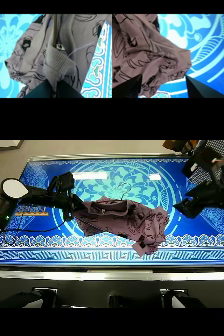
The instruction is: Fold the clothes and pants, and hang the long-sleeved shirts on hangers.
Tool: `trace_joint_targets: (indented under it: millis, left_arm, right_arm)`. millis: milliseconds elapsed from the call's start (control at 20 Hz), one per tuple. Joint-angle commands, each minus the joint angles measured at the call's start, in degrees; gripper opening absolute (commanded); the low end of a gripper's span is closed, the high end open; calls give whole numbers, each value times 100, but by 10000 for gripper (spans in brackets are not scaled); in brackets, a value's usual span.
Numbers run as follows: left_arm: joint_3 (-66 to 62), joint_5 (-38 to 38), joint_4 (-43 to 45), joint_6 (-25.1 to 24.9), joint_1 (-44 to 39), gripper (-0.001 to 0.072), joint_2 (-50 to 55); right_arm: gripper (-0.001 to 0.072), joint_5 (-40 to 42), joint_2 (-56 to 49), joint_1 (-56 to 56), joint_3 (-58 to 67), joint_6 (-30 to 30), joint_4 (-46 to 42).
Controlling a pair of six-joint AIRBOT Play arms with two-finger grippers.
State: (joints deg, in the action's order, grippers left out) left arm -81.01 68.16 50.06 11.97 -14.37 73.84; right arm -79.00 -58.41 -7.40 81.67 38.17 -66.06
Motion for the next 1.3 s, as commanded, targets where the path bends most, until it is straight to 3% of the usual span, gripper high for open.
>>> trace_joint_targets:
  millis: [0,100,400,1000,1100,1200,1250]
  left_arm:
    - [-2,-4,-17,4,-109,22,-173]
    - [-2,-4,-17,70,-107,22,-251]
    - [-2,-2,-17,109,-107,22,-293]
    - [-2,-4,-17,111,-107,22,-289]
    - [-2,-4,-17,111,-107,22,-286]
    - [-2,-4,-17,111,-107,22,-286]
    - [-2,-7,-17,164,-107,22,-286]
  right_arm:
    - [615,-44,-391,-199,-409,-765,817]
    - [616,-50,-758,-197,-463,-809,1049]
    - [619,-61,-1611,-197,-463,-1786,1895]
    - [610,566,-2430,304,-461,-2199,2079]
    - [507,479,-2433,302,-461,-2197,2124]
    - [306,293,-2430,302,-461,-2291,2157]
    - [167,168,-2430,302,-461,-2424,2155]
